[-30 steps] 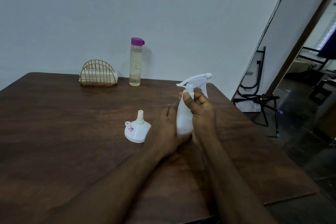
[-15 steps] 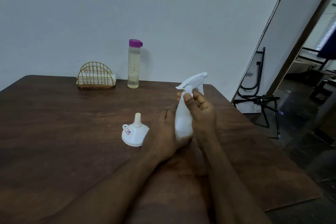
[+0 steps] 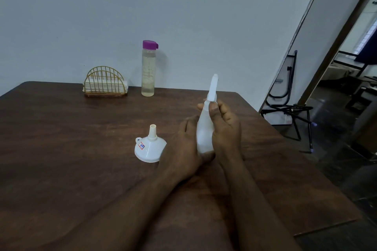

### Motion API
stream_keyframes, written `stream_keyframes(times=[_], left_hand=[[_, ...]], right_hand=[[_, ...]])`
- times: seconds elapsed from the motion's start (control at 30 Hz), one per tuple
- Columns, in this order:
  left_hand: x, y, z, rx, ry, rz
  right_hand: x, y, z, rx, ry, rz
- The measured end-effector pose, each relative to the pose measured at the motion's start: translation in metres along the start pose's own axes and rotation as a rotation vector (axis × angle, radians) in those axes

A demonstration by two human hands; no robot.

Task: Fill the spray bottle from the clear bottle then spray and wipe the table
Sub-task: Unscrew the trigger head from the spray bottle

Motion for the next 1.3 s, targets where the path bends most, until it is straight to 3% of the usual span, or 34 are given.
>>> stream_keyframes(times=[0.1,0.27,0.53,0.77,0.97,1.17,1.3], left_hand=[[0.0011,-0.0007,0.0004,0.0,-0.017,0.005],[-0.0024,0.0002,0.0007,0.033,-0.064,-0.014],[-0.001,0.0003,-0.0004,0.019,-0.055,-0.023],[-0.0026,0.0005,-0.0004,0.03,-0.052,-0.008],[-0.0025,0.0012,-0.0007,0.022,-0.059,-0.013],[-0.0034,0.0001,-0.0026,0.011,-0.059,0.017],[-0.002,0.0006,-0.0053,-0.004,-0.04,0.012]], right_hand=[[0.0031,0.0019,0.0025,-0.013,0.004,-0.024],[0.0027,0.003,0.0046,-0.071,0.046,-0.207],[-0.0011,0.0032,0.0032,-0.001,-0.052,-0.017],[-0.0005,0.0042,0.0042,-0.061,0.028,-0.179],[-0.0009,0.0052,0.0037,0.005,-0.079,-0.005],[0.0014,0.0055,0.0057,-0.069,0.039,-0.172],[0.0003,0.0057,0.0045,-0.043,-0.105,-0.071]])
Point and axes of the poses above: each hand's wrist, its own y-axis away from the middle knuckle, its own x-axis out of the palm, z = x × y, the point moved 1 cm from there along -y, towards the middle knuckle, and after that the axes turned 9 degrees about x, right-handed, at the moved point
